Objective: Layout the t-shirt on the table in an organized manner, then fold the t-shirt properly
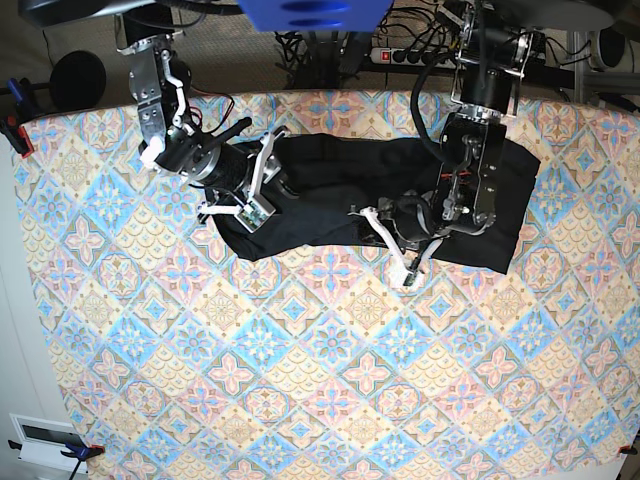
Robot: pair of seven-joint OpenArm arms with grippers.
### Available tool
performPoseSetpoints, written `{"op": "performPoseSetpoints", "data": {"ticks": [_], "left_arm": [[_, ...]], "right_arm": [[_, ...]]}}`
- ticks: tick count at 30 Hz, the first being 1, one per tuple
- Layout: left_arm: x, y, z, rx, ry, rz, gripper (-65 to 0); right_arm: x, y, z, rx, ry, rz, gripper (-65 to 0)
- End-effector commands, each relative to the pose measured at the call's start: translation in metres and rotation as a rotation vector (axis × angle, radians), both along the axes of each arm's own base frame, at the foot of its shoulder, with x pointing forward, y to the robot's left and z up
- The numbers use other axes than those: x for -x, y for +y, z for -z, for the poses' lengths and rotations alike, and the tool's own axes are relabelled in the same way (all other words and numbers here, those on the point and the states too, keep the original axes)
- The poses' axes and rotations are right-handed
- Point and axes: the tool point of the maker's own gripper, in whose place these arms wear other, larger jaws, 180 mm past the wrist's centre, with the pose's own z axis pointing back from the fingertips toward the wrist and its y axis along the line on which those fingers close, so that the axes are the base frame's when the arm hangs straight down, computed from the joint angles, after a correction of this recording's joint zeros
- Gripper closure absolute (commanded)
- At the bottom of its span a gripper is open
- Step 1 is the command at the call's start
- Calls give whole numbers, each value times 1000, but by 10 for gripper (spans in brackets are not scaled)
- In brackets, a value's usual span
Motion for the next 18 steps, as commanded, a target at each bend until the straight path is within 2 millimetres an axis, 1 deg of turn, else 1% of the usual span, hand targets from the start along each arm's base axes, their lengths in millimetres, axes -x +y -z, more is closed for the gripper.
{"op": "performPoseSetpoints", "data": {"ticks": [1,3,5,7,10,12,14,16,18], "left_arm": [[-17,1,-27,32,-89,-16,-2],[-19,8,-37,51,-113,-42,-2],[-19,16,-45,72,-132,-71,-3],[-22,34,-52,63,-151,-97,-4],[-16,51,-48,27,-108,-88,-5],[-13,62,-46,12,-85,-93,-7],[-4,73,-40,-2,-35,-98,-28],[1,88,-39,-13,-5,-143,-72],[9,96,-41,-11,18,-202,-129]], "right_arm": [[-23,-15,-22,-11,-78,51,-224],[-41,-35,-35,-7,-121,112,-224],[-47,-51,-33,1,-115,157,-224],[-48,-66,-20,27,-68,196,-226],[-45,-81,0,52,5,236,-227],[-44,-87,7,54,29,253,-227],[-43,-88,12,55,42,256,-227],[-42,-89,16,55,56,258,-227],[-41,-89,20,56,67,259,-227]]}}
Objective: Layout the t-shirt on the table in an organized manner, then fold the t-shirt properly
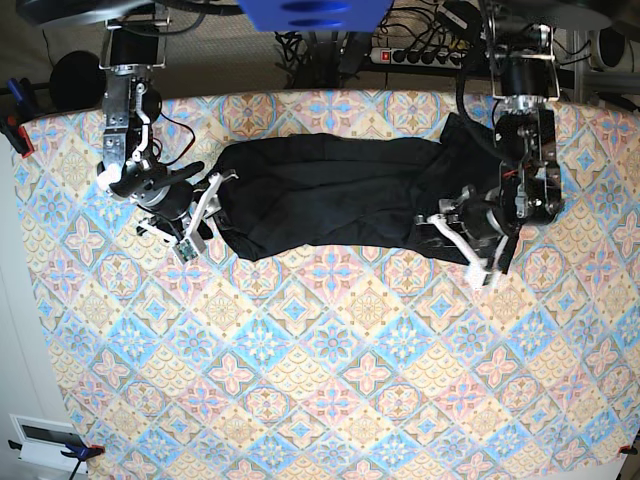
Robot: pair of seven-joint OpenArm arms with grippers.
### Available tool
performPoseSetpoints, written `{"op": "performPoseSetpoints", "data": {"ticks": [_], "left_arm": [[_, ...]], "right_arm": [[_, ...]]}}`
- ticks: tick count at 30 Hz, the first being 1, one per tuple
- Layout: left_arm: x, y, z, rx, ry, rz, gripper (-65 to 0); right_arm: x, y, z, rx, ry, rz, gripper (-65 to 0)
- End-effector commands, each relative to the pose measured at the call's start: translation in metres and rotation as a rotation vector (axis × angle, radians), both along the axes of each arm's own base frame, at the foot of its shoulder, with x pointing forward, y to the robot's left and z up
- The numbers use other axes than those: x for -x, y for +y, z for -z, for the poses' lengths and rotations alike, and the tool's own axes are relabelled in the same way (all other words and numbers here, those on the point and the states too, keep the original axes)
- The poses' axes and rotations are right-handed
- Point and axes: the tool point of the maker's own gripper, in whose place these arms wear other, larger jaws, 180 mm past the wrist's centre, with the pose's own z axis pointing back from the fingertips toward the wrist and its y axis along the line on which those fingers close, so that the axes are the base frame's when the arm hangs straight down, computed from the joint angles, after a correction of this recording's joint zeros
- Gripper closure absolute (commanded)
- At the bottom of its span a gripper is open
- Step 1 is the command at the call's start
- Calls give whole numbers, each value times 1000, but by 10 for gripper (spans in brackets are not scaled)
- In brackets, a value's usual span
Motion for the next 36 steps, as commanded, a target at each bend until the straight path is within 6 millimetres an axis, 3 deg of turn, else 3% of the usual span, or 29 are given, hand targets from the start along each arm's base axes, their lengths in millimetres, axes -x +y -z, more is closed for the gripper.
{"op": "performPoseSetpoints", "data": {"ticks": [1,6,9,15,18,24,29,31,33,36], "left_arm": [[-5,-1,-18,10,-56,-11,-152],[16,2,-16,3,10,-42,-235],[25,2,-9,6,41,-39,-267],[30,6,8,6,96,-57,-339],[36,-5,20,5,139,-19,-369],[51,-14,51,-94,217,44,-381],[52,-19,60,-161,181,76,-381],[53,-20,62,-182,182,85,-369],[52,-20,62,-178,180,83,-308],[47,-27,59,-158,158,70,-132]], "right_arm": [[-8,1,-11,-16,-42,-5,-227],[-8,5,-12,-24,-44,-8,-227],[-20,11,-22,-24,-76,-27,-227],[-30,13,-31,-24,-105,-35,-227],[-30,13,-31,-24,-105,-35,-227],[-30,13,-31,-24,-105,-35,-227],[-30,13,-32,-23,-107,-36,-227],[-30,13,-32,-23,-107,-36,-227],[-30,13,-32,-23,-107,-36,-227],[-30,13,-32,-23,-108,-36,-227]]}}
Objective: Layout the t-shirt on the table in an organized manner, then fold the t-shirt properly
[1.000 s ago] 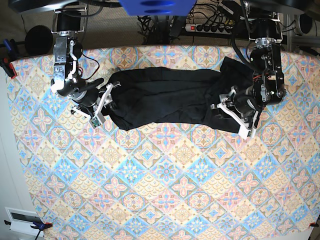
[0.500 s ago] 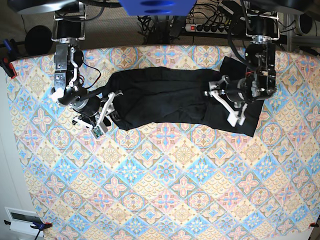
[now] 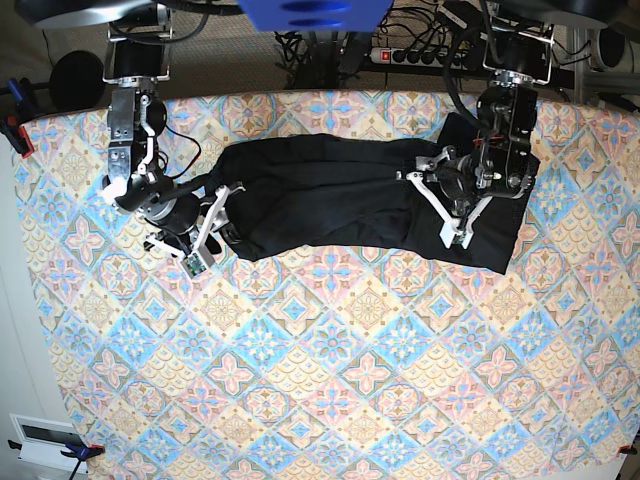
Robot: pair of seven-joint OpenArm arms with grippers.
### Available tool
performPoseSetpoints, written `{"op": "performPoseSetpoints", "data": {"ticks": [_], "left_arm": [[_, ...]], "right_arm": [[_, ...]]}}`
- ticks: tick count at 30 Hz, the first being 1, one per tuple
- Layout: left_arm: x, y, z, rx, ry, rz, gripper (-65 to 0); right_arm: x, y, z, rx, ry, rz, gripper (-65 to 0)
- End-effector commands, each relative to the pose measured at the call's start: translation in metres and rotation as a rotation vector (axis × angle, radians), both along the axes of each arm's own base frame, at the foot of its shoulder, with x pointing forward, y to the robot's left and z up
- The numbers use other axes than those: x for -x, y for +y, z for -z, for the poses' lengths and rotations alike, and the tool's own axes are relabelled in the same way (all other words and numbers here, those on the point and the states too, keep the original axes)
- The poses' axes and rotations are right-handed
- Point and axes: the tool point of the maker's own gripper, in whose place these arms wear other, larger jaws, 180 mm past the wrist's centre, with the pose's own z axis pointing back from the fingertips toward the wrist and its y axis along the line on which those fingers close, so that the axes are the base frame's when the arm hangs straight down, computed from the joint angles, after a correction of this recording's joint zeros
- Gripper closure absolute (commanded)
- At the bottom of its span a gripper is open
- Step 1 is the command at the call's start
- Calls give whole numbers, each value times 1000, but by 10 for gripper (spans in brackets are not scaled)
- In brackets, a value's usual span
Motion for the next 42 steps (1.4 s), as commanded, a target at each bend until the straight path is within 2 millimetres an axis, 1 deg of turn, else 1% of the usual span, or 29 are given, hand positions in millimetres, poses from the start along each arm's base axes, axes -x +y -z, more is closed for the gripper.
{"op": "performPoseSetpoints", "data": {"ticks": [1,3,9,10,13,15,16,18,23,26,28,30,32,38,40,42], "left_arm": [[-7,-6,-5,22,-37,-2,-83],[-11,-6,-6,20,-52,-8,0],[-12,-9,-8,23,-60,-6,0],[-15,-11,-12,31,-75,-5,0],[-22,-26,-34,63,-147,13,0],[-25,-31,-43,74,-178,21,0],[-26,-36,-45,86,-184,20,0],[-30,-35,-49,103,-195,-9,0],[-48,-36,-62,136,-238,-57,0],[-57,-42,-69,154,-279,-72,0],[-59,-43,-63,162,-271,-87,0],[-64,-48,-57,180,-255,-100,0],[-63,-53,-50,192,-230,-107,0],[-63,-59,-48,205,-221,-106,-9],[-61,-60,-48,210,-212,-97,-24],[-53,-65,-46,207,-173,-65,-62]], "right_arm": [[-9,0,-16,-14,-54,-6,-227],[-9,0,-16,-14,-56,-6,-226],[-9,1,-18,-14,-60,-7,-226],[-9,1,-18,-14,-60,-7,-226],[-9,1,-18,-14,-60,-7,-226],[-9,1,-18,-14,-60,-7,-226],[-9,1,-18,-14,-60,-7,-226],[-9,1,-18,-14,-60,-7,-226],[-9,1,-18,-13,-60,-7,-226],[-8,1,-17,-13,-59,-7,-225],[-8,1,-17,-12,-56,-7,-225],[-8,1,-16,-11,-55,-7,-225],[-8,1,-16,-11,-55,-7,-225],[-7,1,-16,-10,-52,-9,-226],[-7,1,-15,-10,-50,-9,-227],[-6,0,-13,-11,-43,-7,-227]]}}
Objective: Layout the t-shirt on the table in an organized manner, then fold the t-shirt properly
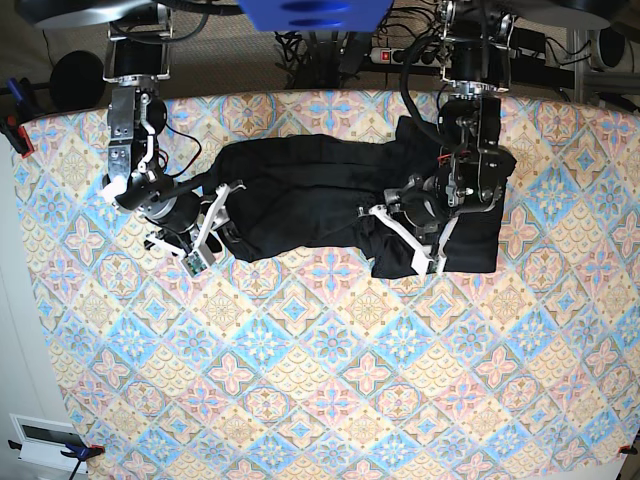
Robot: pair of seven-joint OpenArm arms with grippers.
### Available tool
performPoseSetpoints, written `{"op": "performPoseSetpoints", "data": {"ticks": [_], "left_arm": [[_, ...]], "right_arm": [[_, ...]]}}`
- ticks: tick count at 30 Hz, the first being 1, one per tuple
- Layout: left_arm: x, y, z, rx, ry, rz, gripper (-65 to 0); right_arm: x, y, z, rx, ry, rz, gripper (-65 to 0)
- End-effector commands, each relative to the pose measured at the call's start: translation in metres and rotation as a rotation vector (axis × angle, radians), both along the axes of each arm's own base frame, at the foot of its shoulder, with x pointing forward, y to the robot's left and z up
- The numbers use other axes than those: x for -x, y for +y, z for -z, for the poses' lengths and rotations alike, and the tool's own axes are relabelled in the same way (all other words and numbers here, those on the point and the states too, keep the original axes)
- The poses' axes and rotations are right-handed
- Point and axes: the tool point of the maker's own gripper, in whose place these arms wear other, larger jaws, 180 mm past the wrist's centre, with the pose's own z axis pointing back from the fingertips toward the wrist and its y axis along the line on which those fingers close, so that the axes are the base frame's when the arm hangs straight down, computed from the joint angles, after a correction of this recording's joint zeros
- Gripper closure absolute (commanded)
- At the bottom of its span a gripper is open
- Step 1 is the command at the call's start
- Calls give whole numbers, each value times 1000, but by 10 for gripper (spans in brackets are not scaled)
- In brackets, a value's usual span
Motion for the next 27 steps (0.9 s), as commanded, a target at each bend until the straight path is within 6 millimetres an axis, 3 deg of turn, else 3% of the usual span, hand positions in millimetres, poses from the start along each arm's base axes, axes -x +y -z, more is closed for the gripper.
{"op": "performPoseSetpoints", "data": {"ticks": [1,5,8,11,19,24,27], "left_arm": [[-9,-5,-17,22,-49,11,-88],[-9,-8,-28,46,-71,21,-209],[-10,0,-38,69,-92,22,-316],[-15,16,-44,106,-104,-37,-385],[-26,70,-66,201,-144,-176,-376],[-22,84,-64,178,-139,-182,-375],[-22,84,-64,178,-140,-181,-375]], "right_arm": [[-8,1,-13,-17,-47,-6,-228],[-4,-2,5,-36,25,4,-272],[3,6,15,-153,90,16,-310],[6,9,21,-228,129,30,-320],[-1,-32,19,-213,107,138,-320],[0,-39,23,-178,119,148,-323],[6,-39,37,-184,166,155,-324]]}}
